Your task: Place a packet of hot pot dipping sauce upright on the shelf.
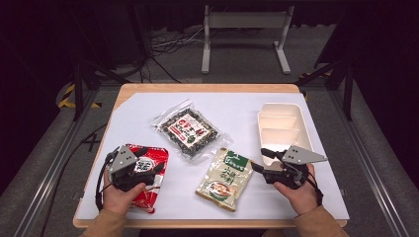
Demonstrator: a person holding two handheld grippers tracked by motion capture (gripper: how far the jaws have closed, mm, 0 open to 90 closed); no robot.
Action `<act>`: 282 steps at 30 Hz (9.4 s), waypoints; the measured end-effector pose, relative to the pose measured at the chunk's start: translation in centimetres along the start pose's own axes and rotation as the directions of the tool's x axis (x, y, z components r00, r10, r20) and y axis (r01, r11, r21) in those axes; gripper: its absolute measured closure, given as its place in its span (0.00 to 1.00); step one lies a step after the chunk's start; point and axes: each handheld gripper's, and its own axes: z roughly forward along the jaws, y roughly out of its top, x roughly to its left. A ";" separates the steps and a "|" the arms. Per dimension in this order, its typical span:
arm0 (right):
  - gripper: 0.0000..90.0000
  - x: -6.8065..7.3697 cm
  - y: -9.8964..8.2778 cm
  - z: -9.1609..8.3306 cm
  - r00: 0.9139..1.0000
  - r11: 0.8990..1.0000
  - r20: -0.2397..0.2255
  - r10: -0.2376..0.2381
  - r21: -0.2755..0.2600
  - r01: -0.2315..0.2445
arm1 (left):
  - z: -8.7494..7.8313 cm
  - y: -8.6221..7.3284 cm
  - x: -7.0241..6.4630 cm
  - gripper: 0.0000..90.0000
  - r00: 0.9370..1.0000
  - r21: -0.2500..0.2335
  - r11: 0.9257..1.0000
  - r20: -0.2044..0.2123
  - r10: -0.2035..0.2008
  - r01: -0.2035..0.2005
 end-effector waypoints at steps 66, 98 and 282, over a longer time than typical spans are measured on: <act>0.40 -2.7 4.9 11.0 0.993 0.838 -0.117 0.026 0.543 0.041 | -1.0 -0.6 0.4 0.26 1.000 0.007 1.000 -0.018 -0.017 0.017; 0.34 -1.8 4.1 15.9 0.987 0.782 -0.138 0.082 0.623 0.022 | -0.9 -0.7 0.4 0.26 1.000 0.012 1.000 -0.020 -0.017 0.017; 1.00 -19.2 18.6 0.1 0.934 0.866 0.016 -0.358 0.379 0.325 | -1.3 -1.7 0.4 0.26 0.998 0.046 0.998 -0.047 -0.044 0.046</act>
